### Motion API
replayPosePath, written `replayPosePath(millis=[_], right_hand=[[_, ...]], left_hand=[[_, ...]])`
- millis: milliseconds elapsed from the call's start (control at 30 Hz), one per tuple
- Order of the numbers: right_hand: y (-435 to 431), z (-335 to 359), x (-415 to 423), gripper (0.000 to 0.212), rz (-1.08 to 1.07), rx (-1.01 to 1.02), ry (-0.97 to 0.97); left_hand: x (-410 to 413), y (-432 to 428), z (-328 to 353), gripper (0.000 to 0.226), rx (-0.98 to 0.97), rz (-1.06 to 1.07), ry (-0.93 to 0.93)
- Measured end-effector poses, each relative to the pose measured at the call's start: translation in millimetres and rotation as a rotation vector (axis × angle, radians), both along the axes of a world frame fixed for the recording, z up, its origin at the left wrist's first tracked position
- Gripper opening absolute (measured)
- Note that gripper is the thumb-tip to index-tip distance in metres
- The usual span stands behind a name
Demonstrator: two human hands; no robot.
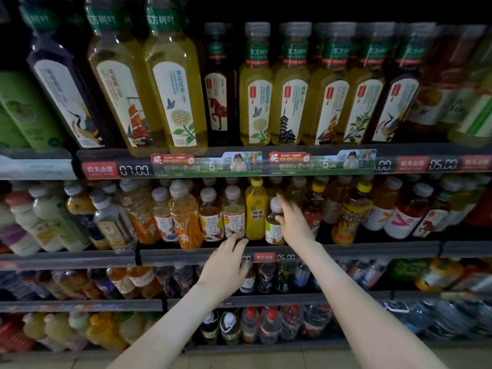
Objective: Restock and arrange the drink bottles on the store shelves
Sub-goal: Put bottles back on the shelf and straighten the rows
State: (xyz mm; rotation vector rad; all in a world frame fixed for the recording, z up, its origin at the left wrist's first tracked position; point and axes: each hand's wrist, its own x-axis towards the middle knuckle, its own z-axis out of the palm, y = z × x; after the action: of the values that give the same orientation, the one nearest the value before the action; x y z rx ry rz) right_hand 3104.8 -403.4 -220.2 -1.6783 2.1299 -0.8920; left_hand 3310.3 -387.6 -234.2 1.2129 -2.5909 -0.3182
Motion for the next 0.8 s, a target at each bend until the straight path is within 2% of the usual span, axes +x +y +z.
replayPosePath(millis=[67, 133, 233, 300, 333, 400, 467, 667, 800], right_hand=[[-12, -1, -5, 0.068, -0.005, 0.058, 0.072], [-18, 0, -15, 0.07, -0.035, 0.086, 0.261], [-14, 3, -33, 0.064, -0.037, -0.078, 0.451], [-9, 1, -49, 0.067, -0.107, -0.171, 0.483], [-8, -1, -59, 0.071, -0.166, -0.151, 0.494], [-6, -5, -76, 0.074, -0.194, -0.008, 0.437], [-4, -12, -86, 0.069, -0.104, 0.089, 0.307], [28, -22, -95, 0.053, 0.029, -0.062, 0.305], [60, -31, -92, 0.059, 0.116, -0.289, 0.205]], left_hand=[[-3, -4, 0, 0.056, 0.017, 0.03, -0.006], [-7, -8, -1, 0.057, 0.037, 0.058, -0.007], [-15, -11, -3, 0.056, 0.074, 0.075, 0.005], [-23, -11, -5, 0.056, 0.087, 0.073, 0.01], [-28, -10, -6, 0.056, 0.094, 0.07, 0.011], [-39, -9, -8, 0.055, 0.107, 0.062, 0.01], [-50, -8, -9, 0.055, 0.114, 0.054, 0.027], [-82, -3, -8, 0.055, 0.181, 0.033, 0.077], [-99, 5, -6, 0.057, 0.198, 0.027, 0.127]])
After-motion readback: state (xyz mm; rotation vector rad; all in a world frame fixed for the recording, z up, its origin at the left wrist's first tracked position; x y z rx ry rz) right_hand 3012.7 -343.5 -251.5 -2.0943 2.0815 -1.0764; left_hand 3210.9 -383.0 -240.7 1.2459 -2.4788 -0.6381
